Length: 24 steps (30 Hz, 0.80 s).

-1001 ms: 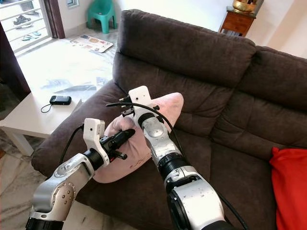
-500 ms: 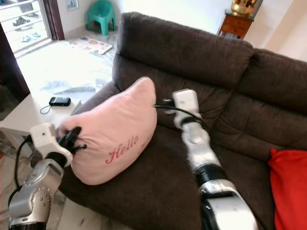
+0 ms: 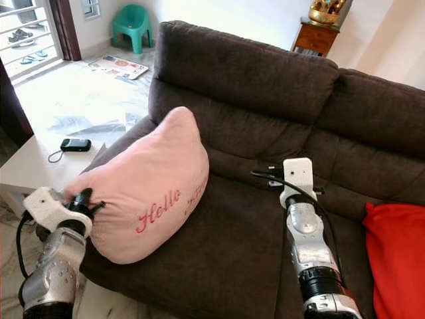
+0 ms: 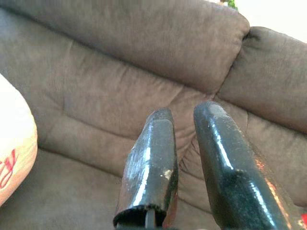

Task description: Move the pillow to the sofa from floor

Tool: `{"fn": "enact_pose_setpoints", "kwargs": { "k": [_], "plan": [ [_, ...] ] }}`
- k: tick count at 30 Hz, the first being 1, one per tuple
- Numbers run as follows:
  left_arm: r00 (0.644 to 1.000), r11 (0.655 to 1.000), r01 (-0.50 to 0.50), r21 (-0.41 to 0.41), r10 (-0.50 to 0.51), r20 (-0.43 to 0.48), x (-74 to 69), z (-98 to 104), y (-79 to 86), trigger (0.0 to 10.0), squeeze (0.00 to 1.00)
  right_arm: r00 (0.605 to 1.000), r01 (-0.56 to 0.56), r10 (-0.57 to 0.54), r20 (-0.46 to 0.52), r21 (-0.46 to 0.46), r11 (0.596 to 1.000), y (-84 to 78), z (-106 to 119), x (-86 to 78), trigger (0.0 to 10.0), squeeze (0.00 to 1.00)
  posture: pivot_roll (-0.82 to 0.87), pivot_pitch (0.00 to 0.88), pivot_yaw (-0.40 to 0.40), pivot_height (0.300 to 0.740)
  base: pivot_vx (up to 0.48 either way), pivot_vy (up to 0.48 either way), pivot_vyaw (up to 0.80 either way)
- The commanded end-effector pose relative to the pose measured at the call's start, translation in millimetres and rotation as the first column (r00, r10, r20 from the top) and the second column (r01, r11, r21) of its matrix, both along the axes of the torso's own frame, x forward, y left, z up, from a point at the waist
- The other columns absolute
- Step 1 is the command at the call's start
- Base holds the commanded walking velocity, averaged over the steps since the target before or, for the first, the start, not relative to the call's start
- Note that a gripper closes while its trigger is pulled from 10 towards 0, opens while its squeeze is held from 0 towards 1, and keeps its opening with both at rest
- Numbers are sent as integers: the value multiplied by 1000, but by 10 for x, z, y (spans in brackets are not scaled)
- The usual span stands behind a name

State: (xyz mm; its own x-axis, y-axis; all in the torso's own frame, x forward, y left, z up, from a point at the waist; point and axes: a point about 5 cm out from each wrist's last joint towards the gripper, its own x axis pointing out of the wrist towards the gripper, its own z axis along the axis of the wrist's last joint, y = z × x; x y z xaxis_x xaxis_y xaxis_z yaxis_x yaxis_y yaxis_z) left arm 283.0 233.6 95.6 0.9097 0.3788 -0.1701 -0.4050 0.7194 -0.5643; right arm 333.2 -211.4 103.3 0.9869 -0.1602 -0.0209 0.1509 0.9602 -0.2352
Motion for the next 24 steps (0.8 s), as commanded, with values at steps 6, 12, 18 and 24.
{"fn": "enact_pose_setpoints", "kwargs": {
  "k": [6, 12, 18, 24],
  "plan": [
    [988, 989, -144, -30, 143, -51, -123, -143, 240, 10000, 0, 1000, 30, -30, 6, 10, 1000, -68, 40, -26, 10000, 0, 137, 0, -179, 740, 0, 0, 0],
    [995, 999, -39, 6, 40, -88, -68, -197, 135, 10000, 0, 999, 47, -47, -13, 10, 999, -85, -4, -54, 10000, 0, 137, 0, -181, 740, 0, 0, 0],
    [972, 971, 219, 93, -209, -108, 102, -180, -227, 10000, 0, 998, 63, -63, -8, 11, 998, -108, 32, -47, 10000, 0, 130, 0, -182, 740, 0, 0, 0],
    [935, 924, 343, 170, -320, -152, 143, -185, -313, 10000, 0, 997, 72, -72, -13, 9, 997, -123, 20, -62, 10000, 0, 128, 0, -180, 740, 0, 0, 0]
  ]
}}
